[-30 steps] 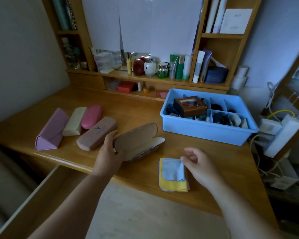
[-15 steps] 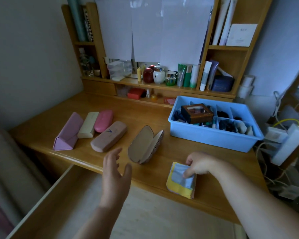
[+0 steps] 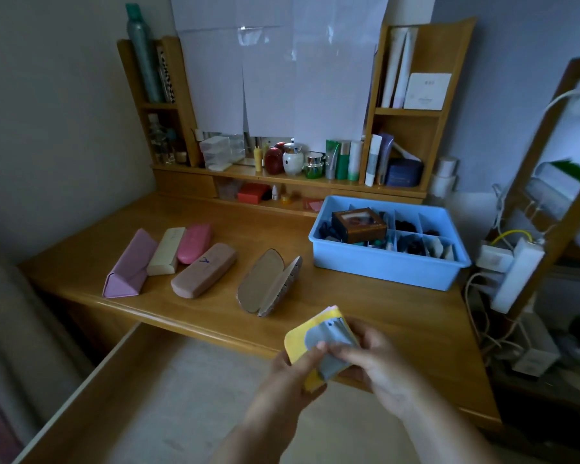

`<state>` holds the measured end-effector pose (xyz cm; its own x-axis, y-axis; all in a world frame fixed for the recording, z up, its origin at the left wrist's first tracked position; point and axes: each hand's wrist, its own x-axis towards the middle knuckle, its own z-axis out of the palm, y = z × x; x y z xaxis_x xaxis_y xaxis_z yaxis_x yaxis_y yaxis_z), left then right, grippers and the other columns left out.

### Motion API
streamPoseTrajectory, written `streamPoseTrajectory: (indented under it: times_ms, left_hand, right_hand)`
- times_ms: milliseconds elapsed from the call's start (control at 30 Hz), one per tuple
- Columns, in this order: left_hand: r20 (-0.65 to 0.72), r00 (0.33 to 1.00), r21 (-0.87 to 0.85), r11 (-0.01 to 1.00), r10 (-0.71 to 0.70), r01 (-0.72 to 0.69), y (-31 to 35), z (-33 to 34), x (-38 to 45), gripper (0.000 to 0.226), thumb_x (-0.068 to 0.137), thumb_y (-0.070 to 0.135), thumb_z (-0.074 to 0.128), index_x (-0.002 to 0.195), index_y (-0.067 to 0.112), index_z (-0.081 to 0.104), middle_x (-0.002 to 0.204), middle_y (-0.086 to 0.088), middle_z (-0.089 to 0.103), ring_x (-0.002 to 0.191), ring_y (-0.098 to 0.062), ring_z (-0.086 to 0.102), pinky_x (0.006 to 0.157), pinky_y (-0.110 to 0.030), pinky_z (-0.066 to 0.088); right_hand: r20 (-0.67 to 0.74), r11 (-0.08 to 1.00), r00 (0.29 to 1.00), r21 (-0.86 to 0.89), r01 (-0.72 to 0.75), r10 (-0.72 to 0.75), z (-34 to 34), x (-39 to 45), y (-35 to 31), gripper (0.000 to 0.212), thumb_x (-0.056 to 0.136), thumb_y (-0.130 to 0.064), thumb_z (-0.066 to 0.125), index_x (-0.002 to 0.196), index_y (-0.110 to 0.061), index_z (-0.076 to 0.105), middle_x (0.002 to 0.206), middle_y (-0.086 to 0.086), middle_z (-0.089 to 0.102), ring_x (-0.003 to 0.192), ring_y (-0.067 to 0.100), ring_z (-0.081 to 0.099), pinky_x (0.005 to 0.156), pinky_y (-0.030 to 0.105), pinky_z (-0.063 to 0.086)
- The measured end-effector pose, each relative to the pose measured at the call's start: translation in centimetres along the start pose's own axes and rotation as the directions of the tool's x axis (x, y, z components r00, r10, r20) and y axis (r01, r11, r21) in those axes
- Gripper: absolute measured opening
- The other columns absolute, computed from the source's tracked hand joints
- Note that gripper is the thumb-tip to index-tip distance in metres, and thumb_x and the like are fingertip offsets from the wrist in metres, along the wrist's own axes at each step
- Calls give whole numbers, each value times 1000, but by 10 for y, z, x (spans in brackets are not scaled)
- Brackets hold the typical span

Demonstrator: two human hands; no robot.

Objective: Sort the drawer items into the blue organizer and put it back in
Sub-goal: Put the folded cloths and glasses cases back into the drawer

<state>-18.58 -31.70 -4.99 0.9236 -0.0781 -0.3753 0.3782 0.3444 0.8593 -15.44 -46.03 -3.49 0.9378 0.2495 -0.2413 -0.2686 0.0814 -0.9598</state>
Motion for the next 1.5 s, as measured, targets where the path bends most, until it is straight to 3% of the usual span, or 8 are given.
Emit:
streamPoseTrajectory:
  times_ms: [167, 400, 833, 1067, 1200, 1267, 1367, 1500]
  left_hand:
    - [-39, 988, 30, 988, 151, -150, 8, 3, -16, 51, 59, 17, 83, 104, 2, 67, 101, -23, 70, 93, -35, 67, 83, -45, 55]
    - [89, 943, 258, 907, 322, -334, 24, 1, -40, 22, 70, 8, 80, 84, 23, 72, 76, -4, 71, 69, -15, 66, 58, -28, 54]
    - [43, 996, 237, 967, 83, -91, 22, -3, -46, 16, 88, 2, 59, 97, 12, 69, 69, -10, 68, 53, -16, 60, 48, -25, 49]
    - [36, 984, -2, 985, 172, -172, 20, -2, -47, 27, 80, -8, 53, 79, 8, 74, 67, -18, 64, 40, -13, 47, 37, -20, 37]
    - [-75, 987, 14, 990, 142, -142, 29, -5, -40, 29, 86, -10, 47, 76, 7, 68, 64, -15, 65, 39, -13, 46, 36, -19, 36]
    - [-103, 987, 23, 993, 122, -120, 34, -7, -37, 31, 86, -10, 46, 74, 9, 68, 66, -14, 67, 41, -13, 49, 37, -19, 38]
    - [-91, 992, 79, 993, 92, -85, 35, -5, -36, 31, 86, -8, 47, 75, 10, 68, 64, -14, 64, 43, -13, 50, 42, -21, 39]
    - [-5, 995, 172, 980, 98, -96, 35, -3, -39, 35, 84, -10, 45, 75, 11, 71, 62, -14, 61, 41, -13, 46, 39, -21, 35]
  right_hand:
    - [19, 998, 999, 54, 38, -39, 1, -22, 0, 36, 72, -2, 74, 106, -13, 67, 100, 9, 73, 88, 21, 70, 71, 29, 56]
    - [270, 989, 961, 111, -99, 65, -12, -37, -12, 36, 62, -8, 71, 98, -9, 75, 101, 17, 71, 88, 27, 69, 72, 33, 57]
    - [53, 981, 998, 193, 16, -26, -5, -39, -3, 35, 79, 13, 55, 80, -18, 71, 70, 0, 64, 51, 10, 53, 41, 21, 36]
    - [195, 926, 981, 370, -71, -2, -3, -38, 5, 28, 69, 9, 56, 65, -17, 66, 95, 10, 69, 65, 22, 61, 44, 25, 40]
    - [102, 997, 992, -29, 74, -71, -6, -39, 1, 21, 81, -14, 65, 101, -23, 66, 109, 2, 69, 94, 16, 67, 70, 23, 53]
    - [157, 816, 964, -514, 266, -215, -5, -47, -8, 72, 65, -59, 72, 130, -42, 45, 138, -20, 46, 126, -2, 43, 98, 17, 40]
    - [398, 228, 872, -856, 465, -284, 6, -50, -15, 118, 55, -82, 60, 141, -53, -16, 150, -35, -11, 136, -12, -11, 112, 22, -9]
    - [419, 6, 854, -897, 442, -309, 17, -42, -21, 104, 73, -54, 67, 148, -33, -1, 146, -10, 35, 132, 13, 33, 110, 28, 20]
